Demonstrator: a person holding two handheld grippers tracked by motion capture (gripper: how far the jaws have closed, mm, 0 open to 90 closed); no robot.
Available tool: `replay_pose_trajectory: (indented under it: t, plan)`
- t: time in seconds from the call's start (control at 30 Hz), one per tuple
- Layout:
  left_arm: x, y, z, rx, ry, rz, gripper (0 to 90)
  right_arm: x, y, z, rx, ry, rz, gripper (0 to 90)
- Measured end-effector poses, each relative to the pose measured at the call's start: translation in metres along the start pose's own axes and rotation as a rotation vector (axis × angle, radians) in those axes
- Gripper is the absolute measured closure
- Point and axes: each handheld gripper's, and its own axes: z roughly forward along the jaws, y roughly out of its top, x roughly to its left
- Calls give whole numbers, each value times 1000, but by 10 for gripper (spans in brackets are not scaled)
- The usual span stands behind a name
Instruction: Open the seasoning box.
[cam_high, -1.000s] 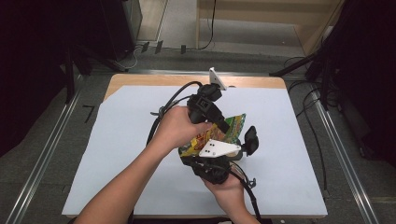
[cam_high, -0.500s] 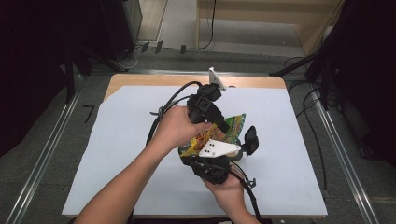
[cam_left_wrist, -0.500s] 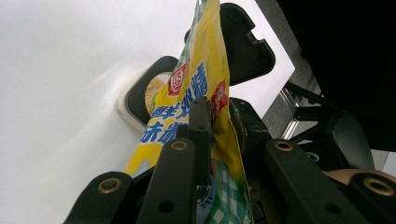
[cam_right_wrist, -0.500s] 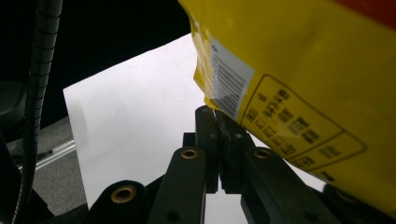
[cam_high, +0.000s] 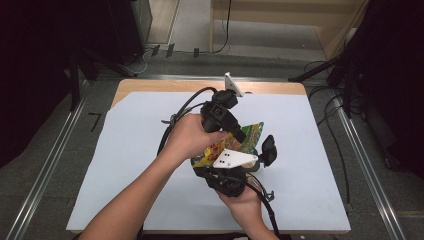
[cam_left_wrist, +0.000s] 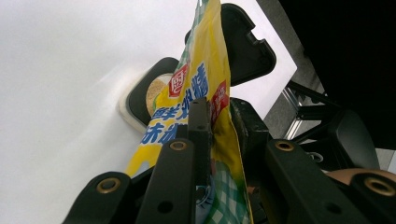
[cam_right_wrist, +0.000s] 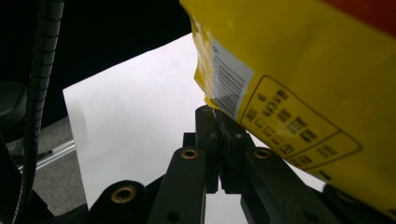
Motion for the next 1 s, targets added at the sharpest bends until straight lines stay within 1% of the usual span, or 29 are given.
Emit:
replay_pose_trajectory:
  t: [0.1, 0.13, 0.17, 0.2, 0.3, 0.37, 0.4, 0.43, 0.5, 0.63, 0.8, 1.0]
  plan:
    - [-1, 0, 0, -2, 9, 11, 799, 0, 0, 0, -1, -1, 0, 900]
    - [-2, 0, 1, 1, 8, 25, 800, 0, 0, 0, -3, -4, -5, 900]
    - [-2, 0, 1, -2, 16, 35, 803, 0, 0, 0, -5, -1, -2, 900]
    - [-2, 0, 1, -4, 7, 28, 802, 0, 0, -1, -5, 0, 1, 900]
    - [-2, 0, 1, -5, 3, 16, 799, 0, 0, -1, -6, 1, 0, 900]
    - [-1, 0, 1, -11, -2, 0, 793, -1, 0, -1, -6, 1, -1, 900]
    - [0, -1, 1, -16, -10, -4, 791, -1, 0, -1, -6, 1, 0, 900]
    - [-1, -1, 1, -16, -2, 4, 791, -1, 0, -1, -7, 2, 2, 900]
    - [-1, -1, 1, -17, 1, 14, 792, -1, 0, -1, -8, 2, 1, 900]
    - [-2, -1, 2, -21, 11, 20, 792, -1, 0, -1, -7, 2, 1, 900]
    - [-2, -1, 2, -20, 5, 21, 793, -1, 0, -1, -8, 3, 3, 900]
    - [-3, -1, 2, -26, 10, 31, 797, -1, 1, -1, -12, 1, 1, 900]
